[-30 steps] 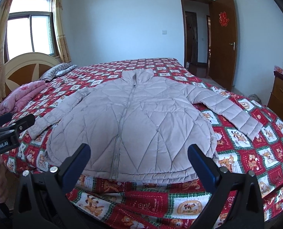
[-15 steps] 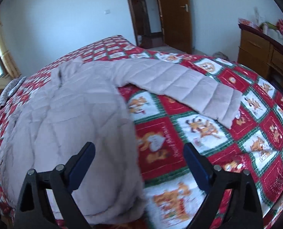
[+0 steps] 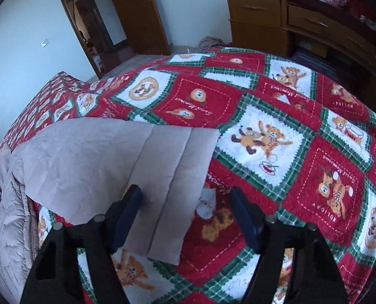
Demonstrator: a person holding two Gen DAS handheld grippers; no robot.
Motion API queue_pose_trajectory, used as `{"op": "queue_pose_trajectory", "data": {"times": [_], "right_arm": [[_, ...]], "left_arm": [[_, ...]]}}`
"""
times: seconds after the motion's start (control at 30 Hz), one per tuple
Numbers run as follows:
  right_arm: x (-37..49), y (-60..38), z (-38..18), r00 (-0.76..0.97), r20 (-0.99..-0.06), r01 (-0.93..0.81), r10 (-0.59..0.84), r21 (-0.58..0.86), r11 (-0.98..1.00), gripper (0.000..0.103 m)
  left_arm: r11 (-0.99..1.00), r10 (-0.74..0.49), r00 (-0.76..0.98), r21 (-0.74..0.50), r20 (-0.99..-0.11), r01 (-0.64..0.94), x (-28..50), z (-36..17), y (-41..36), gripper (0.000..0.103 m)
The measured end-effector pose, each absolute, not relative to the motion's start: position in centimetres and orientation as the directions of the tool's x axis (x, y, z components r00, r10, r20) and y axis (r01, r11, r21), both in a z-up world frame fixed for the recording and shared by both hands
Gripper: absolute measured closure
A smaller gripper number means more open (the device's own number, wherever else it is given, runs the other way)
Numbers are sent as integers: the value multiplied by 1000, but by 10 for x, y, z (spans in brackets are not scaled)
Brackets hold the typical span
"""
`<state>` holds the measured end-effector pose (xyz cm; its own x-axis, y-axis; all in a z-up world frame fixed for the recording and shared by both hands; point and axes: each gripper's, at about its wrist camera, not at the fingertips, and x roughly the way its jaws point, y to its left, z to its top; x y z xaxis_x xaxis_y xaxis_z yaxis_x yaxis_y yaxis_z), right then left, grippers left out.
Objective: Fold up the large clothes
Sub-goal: 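Grasp the jacket sleeve cuff with the right gripper and lift it, then fold the held sleeve across the jacket body with the right gripper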
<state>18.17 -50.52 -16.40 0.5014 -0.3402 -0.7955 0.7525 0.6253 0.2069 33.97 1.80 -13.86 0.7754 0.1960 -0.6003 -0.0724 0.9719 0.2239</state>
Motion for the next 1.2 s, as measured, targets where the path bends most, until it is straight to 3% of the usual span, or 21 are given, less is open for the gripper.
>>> {"op": "queue_pose_trajectory", "data": {"times": [0.07, 0.2, 0.3, 0.57, 0.8, 0.97, 1.2], "right_arm": [[185, -501, -164, 503, -791, 740, -349, 186, 646, 37], [197, -499, -166, 511, -793, 706, -332, 167, 688, 70], [201, -497, -161, 510, -787, 692, -348, 136, 709, 87], [212, -482, -118, 543, -726, 664, -421, 65, 745, 91], [234, -435, -54, 656, -611, 562, -444, 3, 827, 93], [263, -387, -18, 743, -531, 450, -406, -52, 892, 93], [320, -312, -14, 819, -508, 270, -267, -69, 960, 95]], "left_arm": [[971, 203, 764, 225, -612, -78, 347, -145, 21, 1], [972, 209, 739, 219, -641, -84, 355, -156, 25, 1], [976, 198, 731, 198, -653, -87, 356, -156, 30, 1], [979, 200, 747, 161, -634, -126, 356, -140, 55, 1], [978, 209, 759, 141, -616, -155, 359, -128, 77, 1], [972, 234, 766, 147, -599, -182, 363, -122, 91, 1], [959, 283, 753, 181, -594, -218, 369, -122, 112, 1]]}}
